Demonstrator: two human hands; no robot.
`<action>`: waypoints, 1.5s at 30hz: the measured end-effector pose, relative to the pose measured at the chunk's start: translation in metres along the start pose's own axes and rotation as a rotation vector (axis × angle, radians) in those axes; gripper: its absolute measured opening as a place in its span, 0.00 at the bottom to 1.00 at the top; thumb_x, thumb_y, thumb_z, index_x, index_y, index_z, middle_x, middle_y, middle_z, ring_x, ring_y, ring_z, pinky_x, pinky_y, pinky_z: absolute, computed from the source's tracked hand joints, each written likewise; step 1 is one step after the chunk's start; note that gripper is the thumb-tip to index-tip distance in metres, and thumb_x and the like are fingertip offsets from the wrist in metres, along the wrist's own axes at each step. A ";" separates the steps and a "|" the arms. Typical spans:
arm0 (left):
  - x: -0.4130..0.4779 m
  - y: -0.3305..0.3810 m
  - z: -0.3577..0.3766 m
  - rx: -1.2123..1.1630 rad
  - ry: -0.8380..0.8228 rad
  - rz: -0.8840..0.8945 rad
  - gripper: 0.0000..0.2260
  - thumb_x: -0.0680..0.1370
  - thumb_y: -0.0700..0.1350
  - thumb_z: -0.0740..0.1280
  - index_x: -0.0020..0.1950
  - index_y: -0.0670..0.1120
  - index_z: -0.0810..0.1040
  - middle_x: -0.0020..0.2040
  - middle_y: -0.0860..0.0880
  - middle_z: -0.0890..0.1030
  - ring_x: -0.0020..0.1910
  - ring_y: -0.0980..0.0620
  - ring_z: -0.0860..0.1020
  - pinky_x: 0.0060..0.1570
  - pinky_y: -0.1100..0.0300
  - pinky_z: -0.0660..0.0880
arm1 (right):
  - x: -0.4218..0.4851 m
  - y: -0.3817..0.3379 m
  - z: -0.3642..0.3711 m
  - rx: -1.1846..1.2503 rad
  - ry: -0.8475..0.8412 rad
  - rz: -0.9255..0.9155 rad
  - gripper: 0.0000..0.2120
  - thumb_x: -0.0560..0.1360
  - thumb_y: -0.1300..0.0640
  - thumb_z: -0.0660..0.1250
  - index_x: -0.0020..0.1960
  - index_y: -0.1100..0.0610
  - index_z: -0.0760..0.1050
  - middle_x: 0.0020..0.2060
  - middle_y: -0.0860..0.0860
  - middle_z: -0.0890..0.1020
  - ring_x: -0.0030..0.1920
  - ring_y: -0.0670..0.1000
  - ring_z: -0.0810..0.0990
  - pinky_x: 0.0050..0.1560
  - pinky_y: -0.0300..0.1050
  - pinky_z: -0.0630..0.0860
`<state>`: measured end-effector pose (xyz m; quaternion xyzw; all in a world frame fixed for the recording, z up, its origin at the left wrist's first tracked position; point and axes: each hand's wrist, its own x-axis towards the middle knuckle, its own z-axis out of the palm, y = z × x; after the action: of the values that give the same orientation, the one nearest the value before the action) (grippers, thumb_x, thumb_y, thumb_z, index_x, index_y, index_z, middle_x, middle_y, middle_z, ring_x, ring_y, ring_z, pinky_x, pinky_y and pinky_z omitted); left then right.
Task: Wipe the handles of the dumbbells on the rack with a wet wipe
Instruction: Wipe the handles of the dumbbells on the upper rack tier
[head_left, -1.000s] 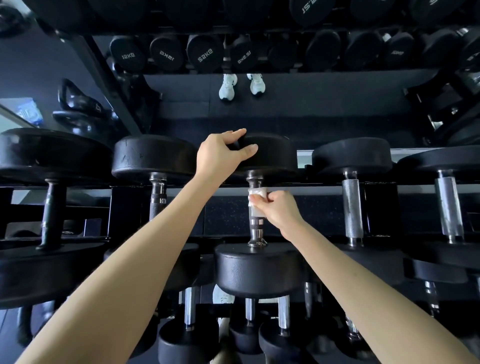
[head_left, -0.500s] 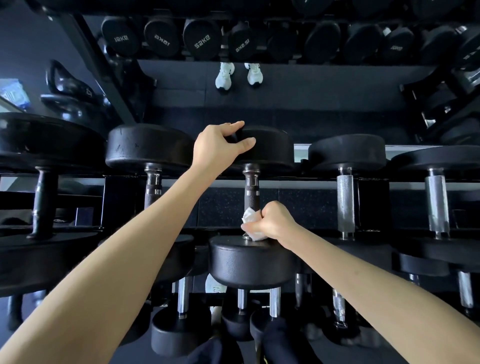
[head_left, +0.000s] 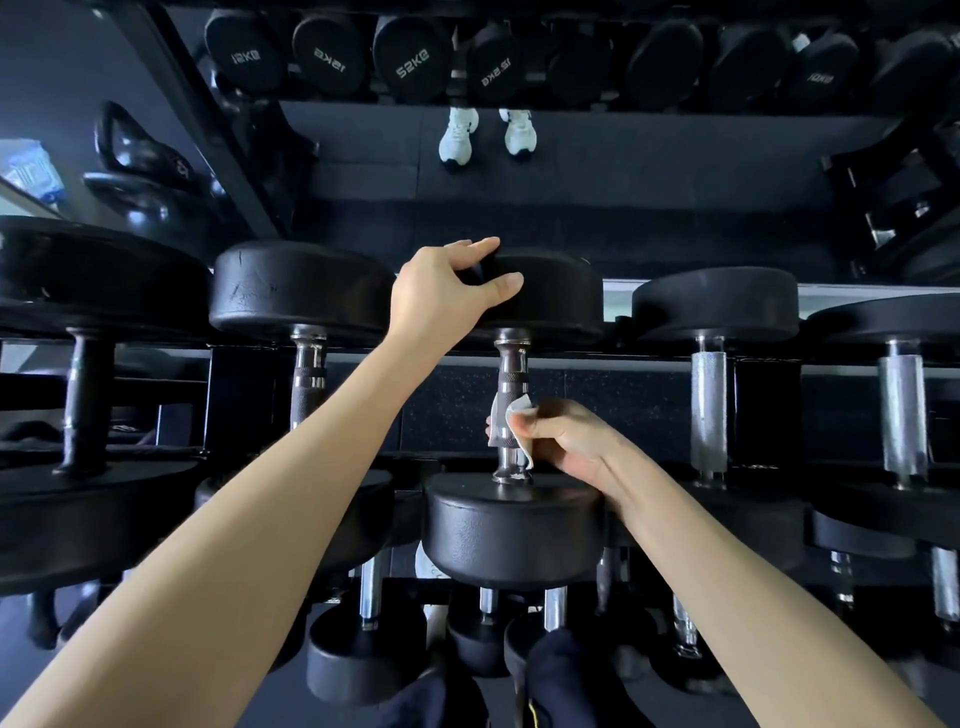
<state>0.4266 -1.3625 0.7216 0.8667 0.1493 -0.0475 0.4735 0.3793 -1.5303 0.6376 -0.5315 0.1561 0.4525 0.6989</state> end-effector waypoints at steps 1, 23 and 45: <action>0.000 0.000 0.000 -0.003 0.003 0.001 0.23 0.71 0.54 0.73 0.65 0.54 0.76 0.67 0.53 0.75 0.66 0.55 0.71 0.63 0.61 0.68 | -0.001 0.002 0.001 -0.062 0.031 -0.046 0.02 0.70 0.69 0.69 0.41 0.67 0.77 0.42 0.62 0.78 0.42 0.54 0.81 0.45 0.44 0.78; -0.003 0.002 0.003 -0.034 0.042 0.001 0.23 0.72 0.53 0.72 0.66 0.54 0.75 0.68 0.52 0.74 0.66 0.56 0.71 0.60 0.65 0.67 | 0.017 -0.033 0.015 0.046 0.300 -0.130 0.14 0.67 0.66 0.74 0.52 0.64 0.78 0.46 0.59 0.83 0.46 0.56 0.83 0.46 0.49 0.81; -0.086 -0.021 0.007 0.017 0.229 0.029 0.08 0.76 0.38 0.66 0.51 0.46 0.82 0.45 0.51 0.83 0.40 0.59 0.77 0.43 0.78 0.68 | -0.015 -0.005 0.059 -0.270 0.559 -0.259 0.14 0.72 0.49 0.70 0.47 0.61 0.76 0.40 0.51 0.80 0.42 0.48 0.78 0.46 0.44 0.74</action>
<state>0.3393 -1.3757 0.7204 0.8725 0.1893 0.0574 0.4468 0.3592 -1.4853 0.6736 -0.7381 0.2117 0.2132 0.6040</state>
